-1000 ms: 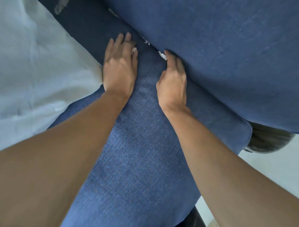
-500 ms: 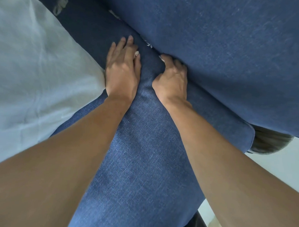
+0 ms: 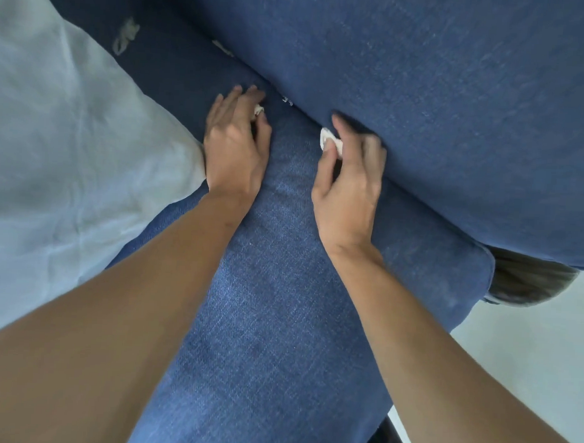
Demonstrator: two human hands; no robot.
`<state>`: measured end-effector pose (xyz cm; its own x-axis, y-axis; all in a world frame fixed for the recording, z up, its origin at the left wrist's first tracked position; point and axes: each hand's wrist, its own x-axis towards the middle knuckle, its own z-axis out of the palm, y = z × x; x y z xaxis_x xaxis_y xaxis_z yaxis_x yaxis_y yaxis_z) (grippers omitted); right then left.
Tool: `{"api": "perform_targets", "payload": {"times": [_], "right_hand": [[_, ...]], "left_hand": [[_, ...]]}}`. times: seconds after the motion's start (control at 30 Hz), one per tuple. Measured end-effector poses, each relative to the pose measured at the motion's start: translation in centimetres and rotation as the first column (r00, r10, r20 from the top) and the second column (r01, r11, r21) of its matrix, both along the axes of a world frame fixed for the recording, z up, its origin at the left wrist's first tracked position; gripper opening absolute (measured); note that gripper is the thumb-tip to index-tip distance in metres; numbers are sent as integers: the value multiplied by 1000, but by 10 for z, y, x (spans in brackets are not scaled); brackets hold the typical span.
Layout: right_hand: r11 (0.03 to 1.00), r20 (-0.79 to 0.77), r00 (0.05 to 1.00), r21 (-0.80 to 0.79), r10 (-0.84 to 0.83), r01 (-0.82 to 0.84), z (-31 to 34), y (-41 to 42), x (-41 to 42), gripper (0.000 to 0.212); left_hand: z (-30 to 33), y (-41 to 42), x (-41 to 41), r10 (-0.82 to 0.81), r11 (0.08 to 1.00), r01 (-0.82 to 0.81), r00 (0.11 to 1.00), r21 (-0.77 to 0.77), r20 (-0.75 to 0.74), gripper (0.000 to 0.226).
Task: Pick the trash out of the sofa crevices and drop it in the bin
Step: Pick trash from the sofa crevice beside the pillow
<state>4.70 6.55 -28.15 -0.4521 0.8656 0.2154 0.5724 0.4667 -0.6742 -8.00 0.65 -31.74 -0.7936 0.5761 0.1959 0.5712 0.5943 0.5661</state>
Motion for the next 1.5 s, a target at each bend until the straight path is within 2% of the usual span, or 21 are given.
{"api": "perform_targets", "payload": {"times": [0.07, 0.13, 0.23, 0.33, 0.4, 0.5, 0.63, 0.73, 0.87, 1.03, 1.13, 1.2, 1.23, 1.37, 1.5], "right_hand": [[998, 98, 994, 47, 46, -51, 1, -1, 21, 21], [996, 179, 980, 29, 82, -89, -3, 1, 38, 19], [985, 221, 961, 3, 169, -174, -13, -1, 45, 20], [978, 210, 956, -15, 205, -206, -21, -4, 43, 25], [978, 213, 955, -7, 204, -207, -25, -5, 44, 27], [979, 226, 954, 19, 195, -204, -29, -6, 43, 28], [980, 239, 954, 34, 182, -195, -34, -7, 42, 28], [979, 240, 954, 51, 181, -198, -35, -6, 41, 28], [977, 244, 954, 72, 176, -199, -38, -7, 41, 28], [986, 159, 975, 40, 156, -164, -34, -7, 42, 30], [985, 117, 979, -47, 169, -165, -25, -7, 42, 40], [984, 84, 983, -79, 164, -158, -17, -5, 40, 43], [986, 71, 986, -76, 152, -147, -13, -3, 39, 43], [990, 74, 988, -42, 135, -132, -2, -2, 18, 40], [965, 68, 963, 22, 260, -262, -4, 0, -29, 42]], "left_hand": [[9, 3, -1, -8, 1000, 8, 1000, 15, 12, 30], [16, 7, -3, -2, 1000, 2, 1000, -24, -17, 31], [18, 21, -13, 36, 972, -54, 996, -229, -85, 34], [14, 39, -17, 43, 881, -106, 989, -462, -144, 35], [10, 47, -15, 54, 830, -120, 989, -545, -135, 48], [3, 53, -14, 87, 785, -155, 986, -599, -141, 62], [-1, 61, -23, 142, 753, -184, 983, -631, -117, 66], [-4, 63, -26, 180, 764, -200, 979, -614, -95, 54], [-5, 60, -26, 192, 820, -191, 980, -539, -54, 32], [-1, 50, -24, 177, 899, -173, 984, -402, -27, 24], [11, 46, -22, 247, 957, -233, 967, -174, 62, 21], [23, 44, -22, 303, 949, -314, 932, 25, 198, 13], [28, 43, -23, 316, 937, -344, 911, 66, 265, 7], [42, 37, -32, 335, 916, -395, 848, 69, 410, 10], [42, 37, -53, 413, 910, -404, 863, -93, 290, 23]]}}
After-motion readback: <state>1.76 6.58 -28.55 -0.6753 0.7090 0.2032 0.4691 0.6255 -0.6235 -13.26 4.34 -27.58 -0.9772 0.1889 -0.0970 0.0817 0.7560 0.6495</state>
